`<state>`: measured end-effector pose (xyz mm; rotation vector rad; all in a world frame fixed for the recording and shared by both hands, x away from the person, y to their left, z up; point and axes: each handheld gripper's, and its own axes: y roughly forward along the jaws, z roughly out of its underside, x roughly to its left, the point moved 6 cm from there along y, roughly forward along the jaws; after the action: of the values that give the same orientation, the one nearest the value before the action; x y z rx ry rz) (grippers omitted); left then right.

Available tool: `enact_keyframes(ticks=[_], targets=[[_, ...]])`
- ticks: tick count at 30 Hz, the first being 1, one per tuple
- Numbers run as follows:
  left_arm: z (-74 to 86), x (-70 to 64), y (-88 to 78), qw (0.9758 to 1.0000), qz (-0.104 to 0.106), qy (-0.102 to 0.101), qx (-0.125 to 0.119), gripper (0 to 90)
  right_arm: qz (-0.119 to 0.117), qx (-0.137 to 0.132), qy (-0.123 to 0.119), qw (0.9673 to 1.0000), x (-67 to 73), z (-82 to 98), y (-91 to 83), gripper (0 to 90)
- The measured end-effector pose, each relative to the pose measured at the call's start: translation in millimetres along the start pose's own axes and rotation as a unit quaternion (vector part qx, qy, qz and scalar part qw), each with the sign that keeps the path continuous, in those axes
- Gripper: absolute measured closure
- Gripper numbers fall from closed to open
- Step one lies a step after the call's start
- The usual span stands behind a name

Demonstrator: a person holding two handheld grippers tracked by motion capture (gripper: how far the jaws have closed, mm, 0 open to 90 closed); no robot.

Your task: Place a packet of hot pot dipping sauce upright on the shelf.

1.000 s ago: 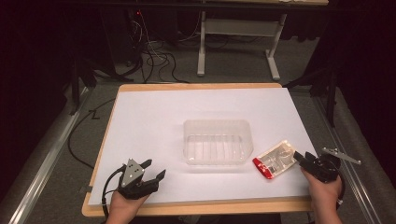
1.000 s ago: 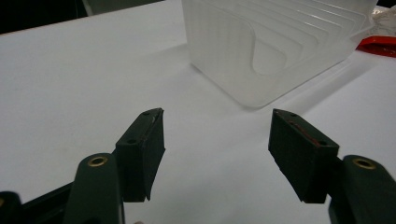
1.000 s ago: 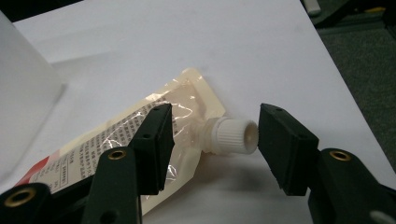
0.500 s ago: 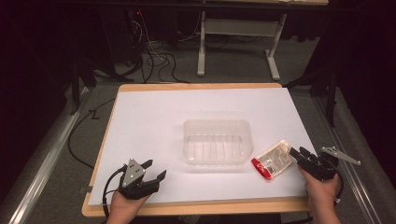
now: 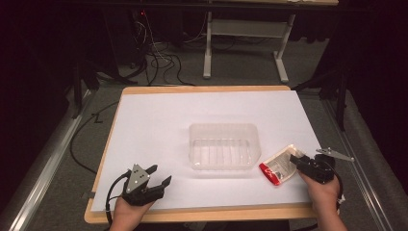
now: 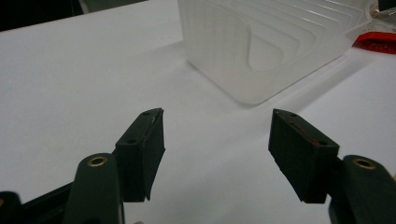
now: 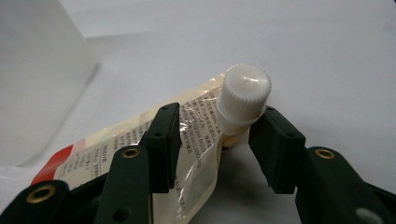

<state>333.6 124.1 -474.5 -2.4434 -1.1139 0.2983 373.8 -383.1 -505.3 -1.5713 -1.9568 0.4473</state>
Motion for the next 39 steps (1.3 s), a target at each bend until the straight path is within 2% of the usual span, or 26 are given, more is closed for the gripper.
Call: enact_keyframes(ticks=[5,8,10,19,26,32,34,39], targets=[[0.1,-0.8,0.7,1.0,0.001,0.001,0.001,36.2,-0.006,0.015,0.015,0.9998,-5.5,1.8,4.4,59.2],[0.2,-1.8,1.6,1.0,0.001,0.002,0.002,36.2,-0.01,0.022,0.018,0.9995,-8.6,2.9,6.0,74.9],[0.0,-1.9,1.6,1.0,0.002,0.002,0.001,36.2,-0.015,0.022,0.018,0.9995,-8.4,2.8,5.2,78.0],[-0.7,-1.1,0.3,1.0,0.001,0.002,-0.001,36.2,-0.026,-0.001,0.011,0.9996,-3.3,-1.7,-4.1,78.7],[-1.3,-0.5,-0.1,1.0,0.002,0.001,-0.003,36.2,-0.037,-0.036,-0.009,0.9986,5.4,-7.2,-17.0,78.8],[-2.1,-0.7,-0.6,1.0,0.004,0.001,-0.004,36.3,-0.057,-0.07,-0.021,0.9957,17.3,-12.7,-30.2,79.1],[-2.2,-1.1,-0.5,1.0,0.006,0.002,-0.004,36.3,-0.059,-0.072,-0.022,0.9954,18.9,-13.2,-31.8,79.1],[-2.3,-1.5,-0.2,1.0,0.007,0.002,-0.004,36.3,-0.074,-0.093,-0.035,0.9923,31.2,-18.0,-41.6,79.4]])
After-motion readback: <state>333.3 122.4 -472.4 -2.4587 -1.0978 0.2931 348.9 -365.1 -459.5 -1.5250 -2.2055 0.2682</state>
